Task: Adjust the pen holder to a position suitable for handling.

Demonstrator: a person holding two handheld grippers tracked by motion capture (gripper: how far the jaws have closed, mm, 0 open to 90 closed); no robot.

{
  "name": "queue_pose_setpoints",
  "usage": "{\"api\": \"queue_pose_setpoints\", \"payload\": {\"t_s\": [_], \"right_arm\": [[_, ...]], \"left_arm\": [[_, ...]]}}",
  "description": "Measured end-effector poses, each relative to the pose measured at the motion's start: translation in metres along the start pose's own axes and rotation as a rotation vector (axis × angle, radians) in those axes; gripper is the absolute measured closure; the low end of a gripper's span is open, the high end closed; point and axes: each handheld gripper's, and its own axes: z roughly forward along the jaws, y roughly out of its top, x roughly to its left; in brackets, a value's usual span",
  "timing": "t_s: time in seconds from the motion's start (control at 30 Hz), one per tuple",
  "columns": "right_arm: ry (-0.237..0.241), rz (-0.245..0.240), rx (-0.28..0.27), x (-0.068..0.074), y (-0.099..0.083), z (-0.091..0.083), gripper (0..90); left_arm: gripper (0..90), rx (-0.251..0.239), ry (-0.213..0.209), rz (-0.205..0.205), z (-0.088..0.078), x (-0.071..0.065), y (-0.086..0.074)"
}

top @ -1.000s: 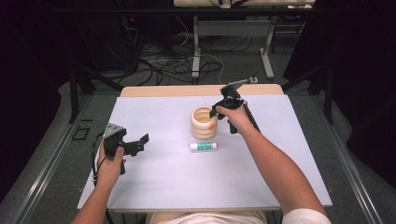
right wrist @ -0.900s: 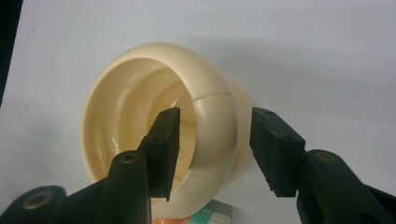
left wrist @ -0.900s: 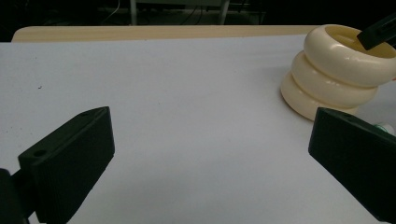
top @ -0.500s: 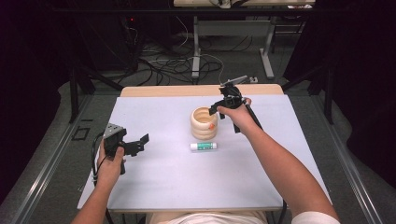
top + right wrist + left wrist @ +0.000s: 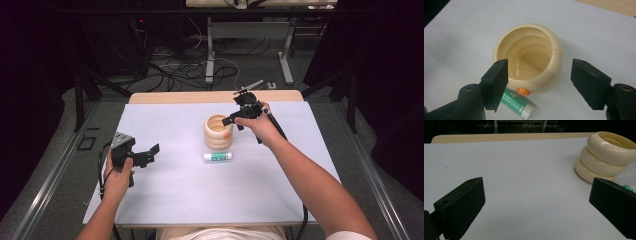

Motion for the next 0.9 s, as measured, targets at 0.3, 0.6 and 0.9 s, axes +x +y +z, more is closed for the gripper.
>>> {"api": "queue_pose_setpoints", "payload": {"t_s": [0.3,0.6,0.9], "right_arm": [[0.036,-0.117,-0.022,0.012,-0.008,-0.009,27.8],[-0.013,-0.321,-0.005,0.038,-0.026,-0.015,24.0],[0.001,-0.483,0.009,0.053,-0.039,-0.014,23.5]], "left_arm": [[0.3,-0.002,0.0,0.012,0.001,-0.002,0.0],[0.3,-0.003,0.001,0.014,0.0,-0.002,0.0],[0.3,0.002,0.002,0.018,-0.001,-0.003,-0.001]]}}
